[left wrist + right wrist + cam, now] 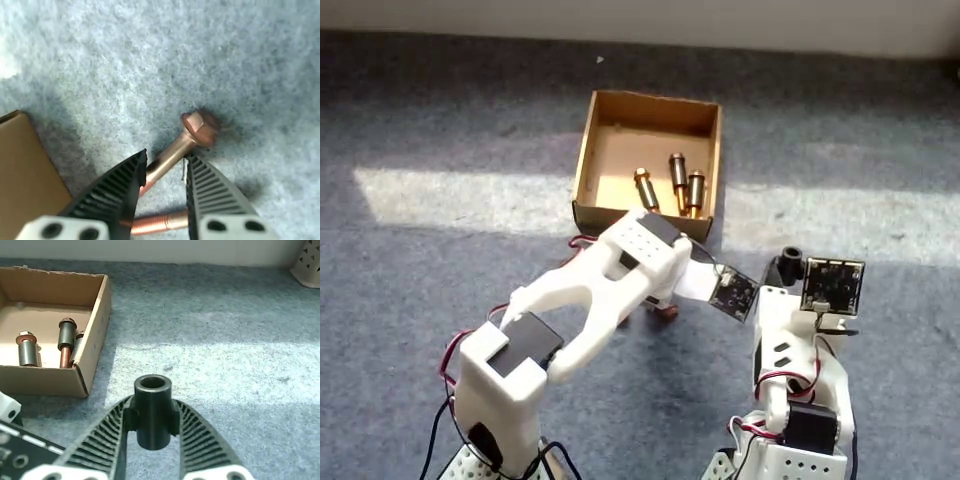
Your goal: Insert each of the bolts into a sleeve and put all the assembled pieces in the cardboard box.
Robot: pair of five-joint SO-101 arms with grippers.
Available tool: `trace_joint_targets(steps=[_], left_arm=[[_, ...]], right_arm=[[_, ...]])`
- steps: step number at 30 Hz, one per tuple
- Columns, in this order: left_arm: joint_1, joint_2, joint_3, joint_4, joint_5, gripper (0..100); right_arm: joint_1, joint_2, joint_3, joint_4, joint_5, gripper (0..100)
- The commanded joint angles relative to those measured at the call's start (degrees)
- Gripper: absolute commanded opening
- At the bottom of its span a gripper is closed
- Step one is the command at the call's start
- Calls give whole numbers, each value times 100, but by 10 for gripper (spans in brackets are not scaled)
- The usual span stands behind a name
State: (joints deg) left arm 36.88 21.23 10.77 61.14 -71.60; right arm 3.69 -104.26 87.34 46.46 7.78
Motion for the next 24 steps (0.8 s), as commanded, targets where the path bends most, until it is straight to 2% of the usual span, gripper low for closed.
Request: trace_joint_targets(steps=[1, 4, 8, 14, 24], left_arm=[[497, 13, -66, 176, -53, 126], [453, 48, -57, 176, -53, 120], [435, 57, -48, 211, -53, 9], [330, 13, -57, 220, -35, 5], [-48, -4, -734, 334, 1213, 5]], right_arm=[[22, -84, -40, -198, -44, 5], [22, -84, -40, -198, -44, 5], [22, -84, -40, -207, -44, 5], [22, -84, -40, -207, -44, 5], [22, -84, -40, -207, -44, 5]])
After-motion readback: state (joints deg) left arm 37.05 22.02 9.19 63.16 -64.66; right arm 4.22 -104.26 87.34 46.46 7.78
